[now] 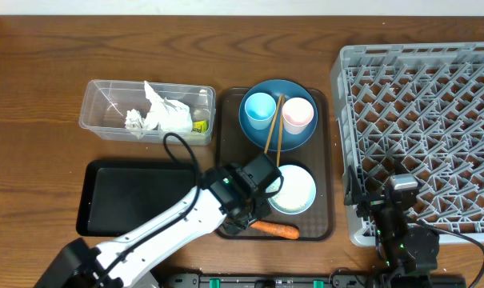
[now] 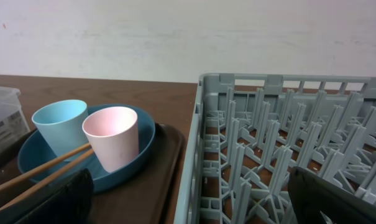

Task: Sort waste into correct bins and load items into the dishwasher rack
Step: 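Move the left gripper down to the orange carrot on the tray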

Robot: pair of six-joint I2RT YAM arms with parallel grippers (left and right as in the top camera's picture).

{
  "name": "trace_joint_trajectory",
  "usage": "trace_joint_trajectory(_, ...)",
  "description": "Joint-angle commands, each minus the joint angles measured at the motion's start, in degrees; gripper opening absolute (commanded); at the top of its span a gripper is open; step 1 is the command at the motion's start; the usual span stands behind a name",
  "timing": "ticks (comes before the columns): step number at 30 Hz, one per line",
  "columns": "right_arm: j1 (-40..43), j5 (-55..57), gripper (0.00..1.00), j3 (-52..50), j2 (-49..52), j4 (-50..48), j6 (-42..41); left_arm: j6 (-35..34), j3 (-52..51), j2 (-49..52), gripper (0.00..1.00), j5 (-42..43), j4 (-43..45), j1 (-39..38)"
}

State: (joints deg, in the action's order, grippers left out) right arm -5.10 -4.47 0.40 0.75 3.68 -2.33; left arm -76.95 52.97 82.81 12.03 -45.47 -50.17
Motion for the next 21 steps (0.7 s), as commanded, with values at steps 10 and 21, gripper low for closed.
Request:
trace_joint_trajectory(10,-0.5,0.0,0.99,-0.1,0.0,0.2,0.3,-4.7,-0.4,6.9,0.51,-0.7,5.4,-6.0)
trace_joint_trajectory(21,-0.5,0.0,0.99,-0.1,0.0,0.2,0.3,-4.8,-0.9,7.4,0.50,-0.7,6.0,-6.2)
